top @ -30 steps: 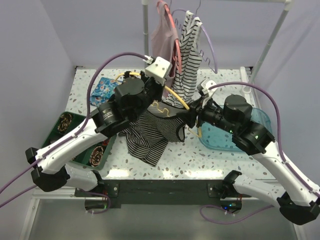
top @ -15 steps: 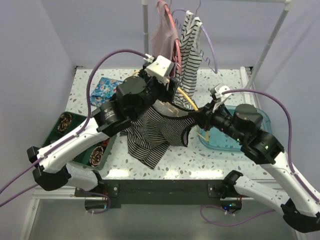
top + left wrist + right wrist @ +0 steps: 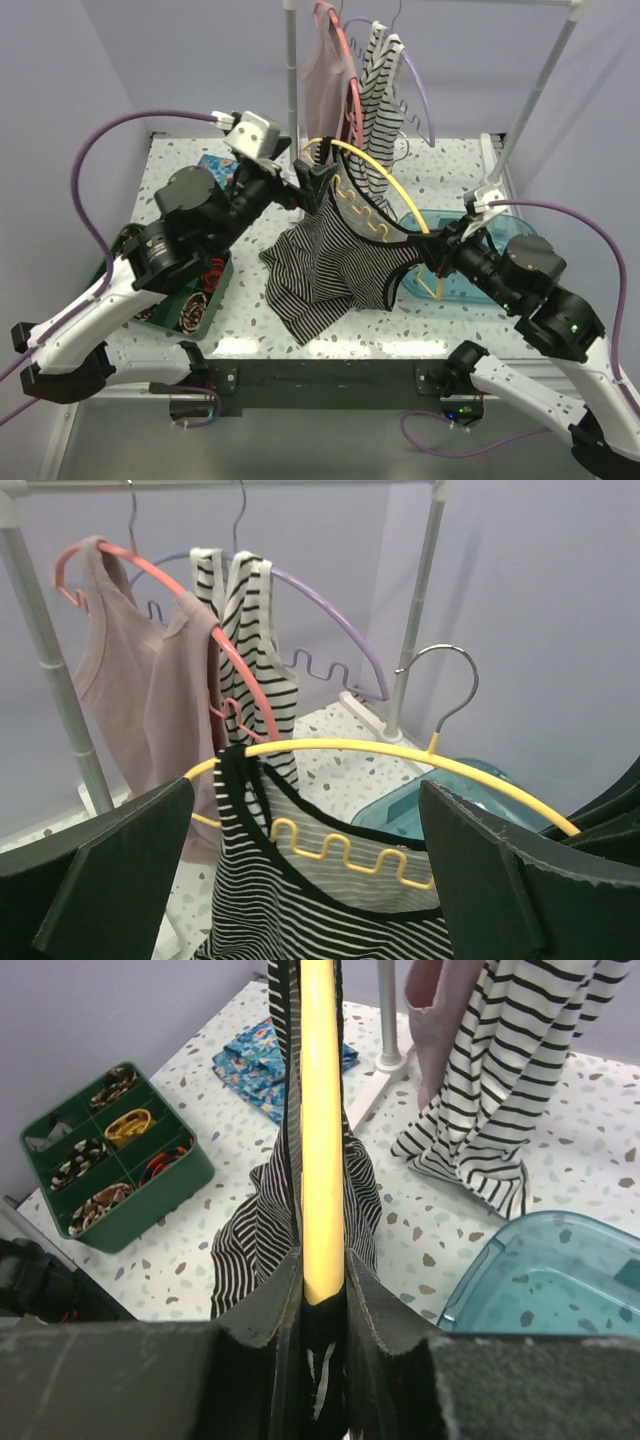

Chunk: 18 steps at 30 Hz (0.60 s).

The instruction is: Place the tank top on the hanger

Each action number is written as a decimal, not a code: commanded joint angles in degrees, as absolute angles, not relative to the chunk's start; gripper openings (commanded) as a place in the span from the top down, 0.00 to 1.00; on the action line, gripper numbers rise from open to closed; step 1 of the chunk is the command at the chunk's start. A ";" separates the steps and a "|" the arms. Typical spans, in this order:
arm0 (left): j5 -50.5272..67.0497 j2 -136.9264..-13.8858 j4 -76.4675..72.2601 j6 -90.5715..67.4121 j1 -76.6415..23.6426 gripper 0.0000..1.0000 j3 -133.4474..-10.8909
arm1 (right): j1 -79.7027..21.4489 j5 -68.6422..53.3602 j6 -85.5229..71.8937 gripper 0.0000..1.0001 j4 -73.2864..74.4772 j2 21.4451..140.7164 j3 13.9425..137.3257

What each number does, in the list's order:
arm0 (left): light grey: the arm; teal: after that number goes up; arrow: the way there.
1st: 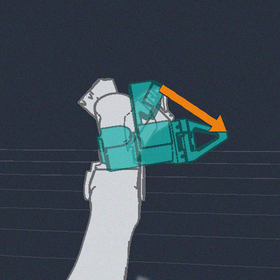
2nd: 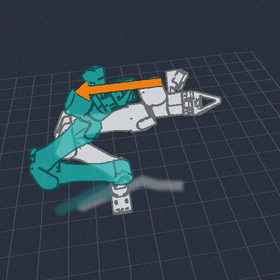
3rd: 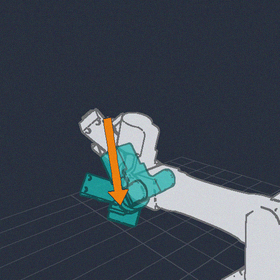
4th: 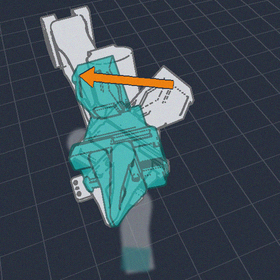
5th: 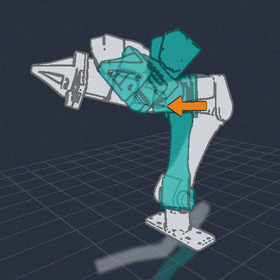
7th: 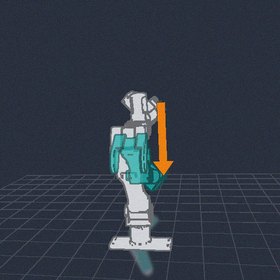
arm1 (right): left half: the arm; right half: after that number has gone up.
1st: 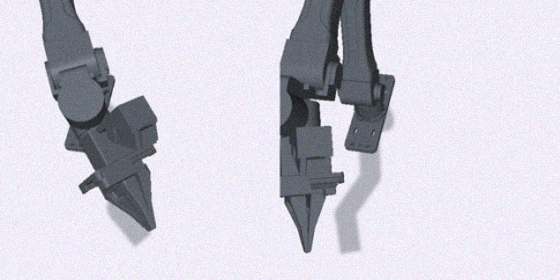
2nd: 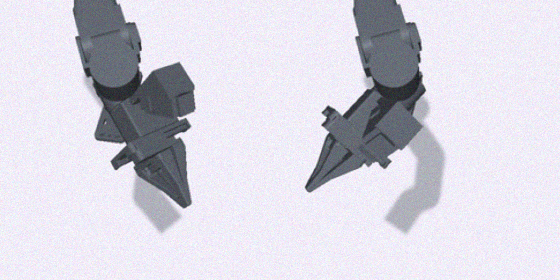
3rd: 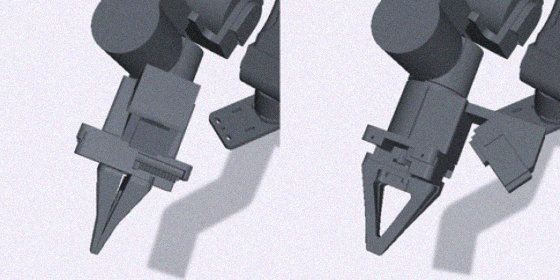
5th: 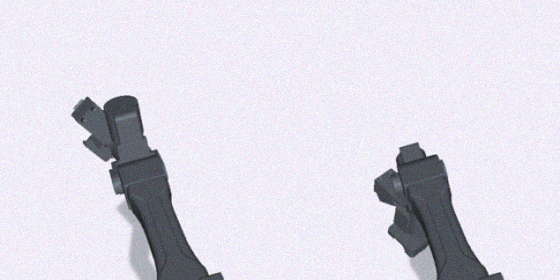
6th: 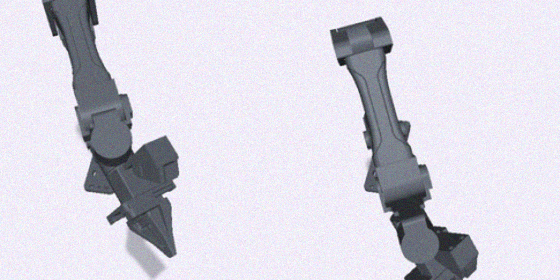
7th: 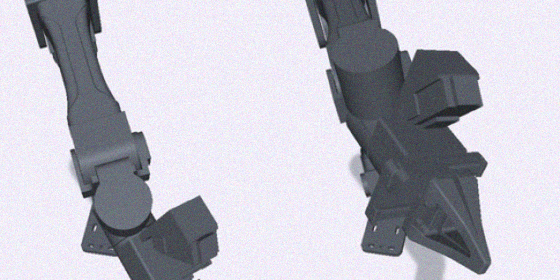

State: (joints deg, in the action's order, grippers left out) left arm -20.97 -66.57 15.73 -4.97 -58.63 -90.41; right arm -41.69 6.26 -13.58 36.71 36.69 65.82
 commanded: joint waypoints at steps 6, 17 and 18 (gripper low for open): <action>-22.23 -60.47 14.50 -6.77 -58.89 0.00 -87.80 | -41.75 15.72 -15.64 1.00 48.33 34.10 84.71; -21.71 -58.62 15.29 -6.94 -58.89 0.00 -86.13 | -41.66 29.26 -17.67 1.00 62.04 36.21 104.12; -21.71 -58.62 15.55 -6.94 -58.89 0.00 -86.05 | -41.75 29.88 -17.75 1.00 62.75 36.82 105.19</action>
State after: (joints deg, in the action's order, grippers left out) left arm -21.61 -59.75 16.03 -5.82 -58.63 -86.32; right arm -41.67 23.64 -16.82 61.28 34.41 99.09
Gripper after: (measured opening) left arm 0.997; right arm 0.183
